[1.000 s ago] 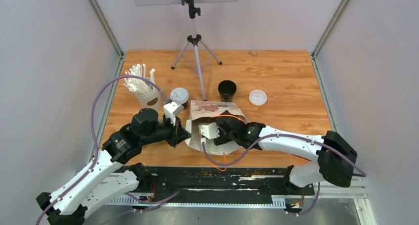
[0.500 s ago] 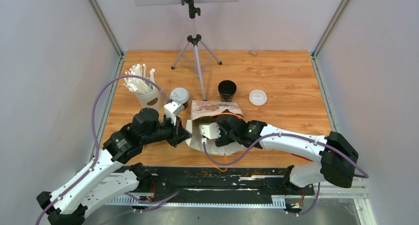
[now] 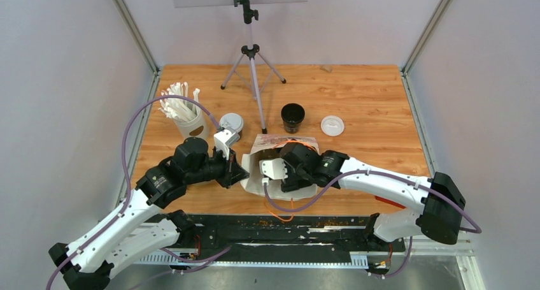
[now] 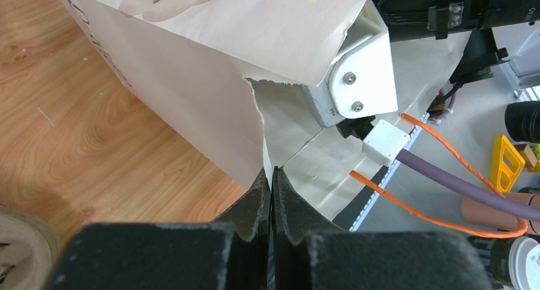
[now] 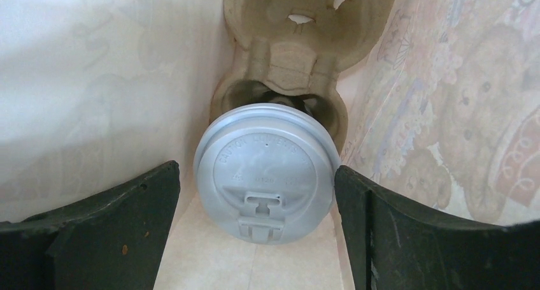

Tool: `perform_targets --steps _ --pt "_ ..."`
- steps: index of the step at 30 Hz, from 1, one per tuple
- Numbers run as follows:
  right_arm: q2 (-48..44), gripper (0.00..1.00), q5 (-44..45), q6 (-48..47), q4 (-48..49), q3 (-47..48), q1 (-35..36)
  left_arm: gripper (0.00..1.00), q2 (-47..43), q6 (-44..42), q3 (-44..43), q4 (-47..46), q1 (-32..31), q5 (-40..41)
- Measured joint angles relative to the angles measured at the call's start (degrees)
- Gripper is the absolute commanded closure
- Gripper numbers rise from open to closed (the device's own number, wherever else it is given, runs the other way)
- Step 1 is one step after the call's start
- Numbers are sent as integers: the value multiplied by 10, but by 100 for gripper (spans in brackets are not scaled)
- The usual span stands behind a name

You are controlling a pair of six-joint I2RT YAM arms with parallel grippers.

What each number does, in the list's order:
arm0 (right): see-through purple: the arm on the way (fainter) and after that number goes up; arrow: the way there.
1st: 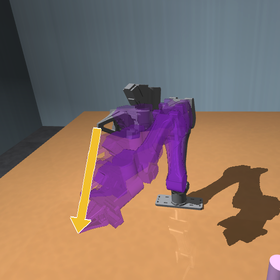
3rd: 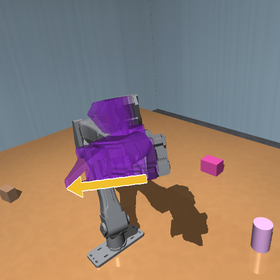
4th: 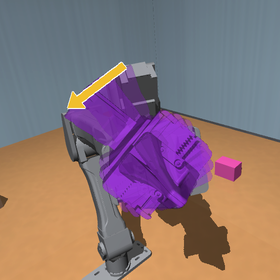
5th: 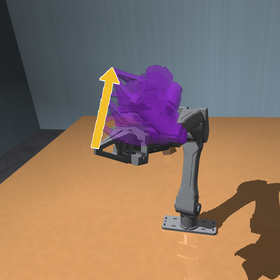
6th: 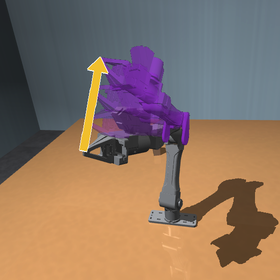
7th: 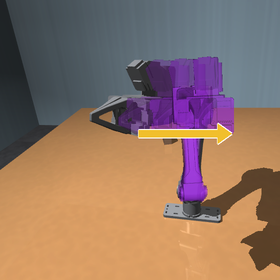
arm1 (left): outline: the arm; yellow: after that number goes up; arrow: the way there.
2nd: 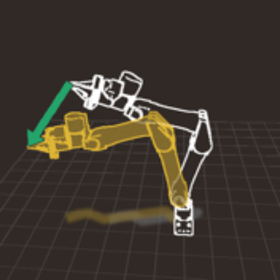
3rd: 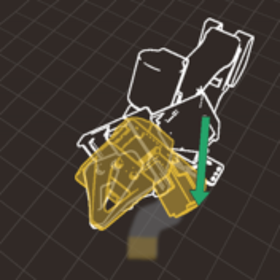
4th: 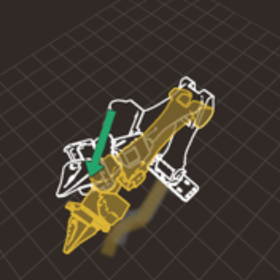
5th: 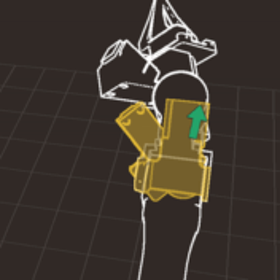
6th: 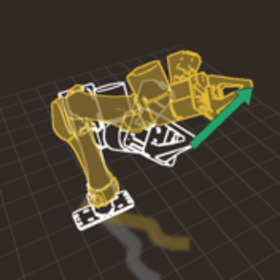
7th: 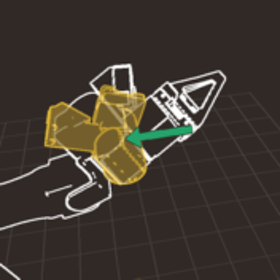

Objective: Pack the takeout coffee

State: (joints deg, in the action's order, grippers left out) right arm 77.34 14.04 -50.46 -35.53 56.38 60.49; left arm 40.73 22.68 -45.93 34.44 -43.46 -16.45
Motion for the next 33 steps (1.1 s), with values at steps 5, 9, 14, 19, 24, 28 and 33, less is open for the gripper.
perform_targets --steps 5,9,14,19,24,28,33 --pt "-14 8 -13 16 -35 10 2 93 2 11 -7 -3 0 -8" --pt "-21 8 -25 29 -57 16 4 93 11 16 -23 -4 0 -16" --pt "-25 9 -35 40 -80 25 6 93 23 17 -37 -6 0 -23" --pt "-25 6 -42 51 -98 42 6 93 32 19 -39 -6 0 -27" --pt "-25 8 -46 58 -102 54 6 94 38 21 -42 -6 0 -28" --pt "-24 14 -53 60 -115 66 7 93 41 21 -43 -6 0 -28" --pt "-21 19 -72 71 -139 104 8 91 51 27 -53 -4 0 -25"
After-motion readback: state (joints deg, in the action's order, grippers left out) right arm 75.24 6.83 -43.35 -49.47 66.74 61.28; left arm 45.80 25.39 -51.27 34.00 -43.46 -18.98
